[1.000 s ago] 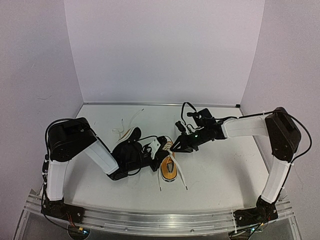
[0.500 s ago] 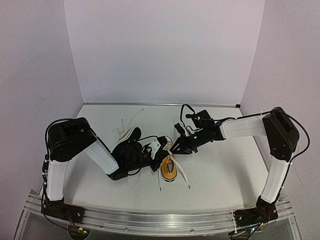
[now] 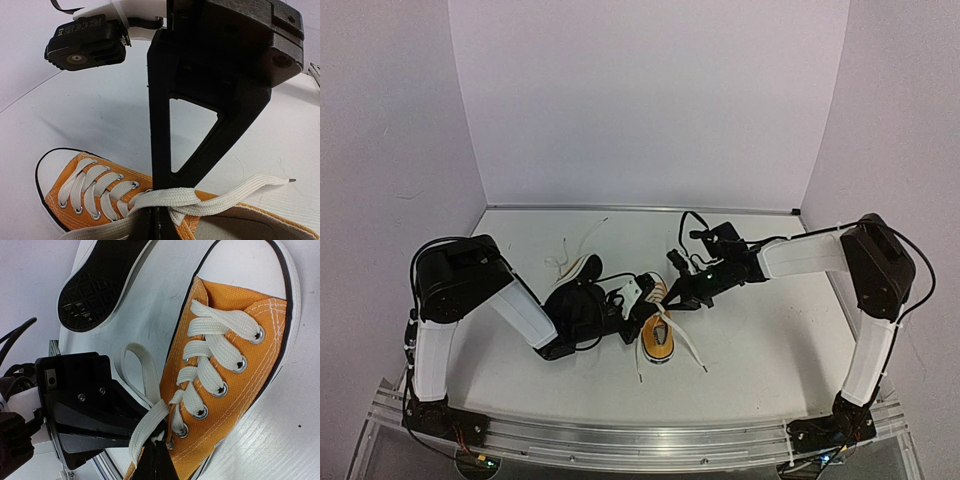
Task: Tie the shoes
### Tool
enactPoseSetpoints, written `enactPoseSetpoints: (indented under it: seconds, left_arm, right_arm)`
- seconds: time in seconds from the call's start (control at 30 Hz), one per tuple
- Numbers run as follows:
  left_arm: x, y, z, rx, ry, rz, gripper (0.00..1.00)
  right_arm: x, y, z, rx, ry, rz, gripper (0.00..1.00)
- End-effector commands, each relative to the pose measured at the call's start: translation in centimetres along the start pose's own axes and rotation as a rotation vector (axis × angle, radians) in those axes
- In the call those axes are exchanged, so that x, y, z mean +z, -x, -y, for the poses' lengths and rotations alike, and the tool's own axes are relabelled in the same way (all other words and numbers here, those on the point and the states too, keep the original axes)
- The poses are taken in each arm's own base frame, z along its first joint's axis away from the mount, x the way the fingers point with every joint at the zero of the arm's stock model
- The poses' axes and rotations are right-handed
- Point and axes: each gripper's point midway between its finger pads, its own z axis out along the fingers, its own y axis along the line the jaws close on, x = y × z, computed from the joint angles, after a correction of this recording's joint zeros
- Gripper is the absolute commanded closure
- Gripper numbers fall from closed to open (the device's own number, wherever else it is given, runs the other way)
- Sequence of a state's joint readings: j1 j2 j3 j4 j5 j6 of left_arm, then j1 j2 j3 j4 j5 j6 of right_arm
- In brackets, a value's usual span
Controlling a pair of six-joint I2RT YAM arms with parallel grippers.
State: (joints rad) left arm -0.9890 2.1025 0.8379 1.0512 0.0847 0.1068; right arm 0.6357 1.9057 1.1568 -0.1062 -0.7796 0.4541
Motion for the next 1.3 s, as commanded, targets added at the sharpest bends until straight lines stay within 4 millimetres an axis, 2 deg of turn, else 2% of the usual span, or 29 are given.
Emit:
enactPoseSetpoints:
  seconds: [0.0, 0.23, 0.53, 0.7, 0.8, 0.93, 1.27]
  left_arm:
    - [0.5, 1.4, 0.0, 0.023, -0.012, 0.021, 0.97]
    - [-0.9, 3.2, -0.2, 0.053, -0.003, -0.005, 0.76]
    - [-3.2, 5.1, 0.5, 0.058, -0.040, -0.037, 0.72]
    - [-3.5, 4.2, 0.5, 0.053, -0.047, -0.121, 0.69]
    - [-3.9, 3.9, -0.9, -0.021, -0.014, -0.130, 0.65]
    - [-4.5, 4.5, -3.9, -0.177, 0.015, -0.100, 0.61]
    - [-2.8, 5.9, -3.4, -0.340, -0.091, -0.110, 0.52]
  right_arm:
    - [-0.3, 1.1, -1.0, -0.043, 0.005, 0.033, 1.00]
    - [-1.3, 1.9, -1.3, -0.068, -0.034, 0.086, 1.00]
    - [-1.6, 2.4, -1.3, -0.071, -0.041, 0.113, 1.00]
    - [-1.9, 2.4, -1.3, -0.072, -0.051, 0.123, 1.00]
    - [-2.0, 2.3, -1.3, -0.071, -0.056, 0.127, 1.00]
    - [-2.3, 2.1, -1.3, -0.072, -0.061, 0.132, 1.00]
    - [-2.3, 1.9, -1.3, -0.073, -0.056, 0.126, 1.00]
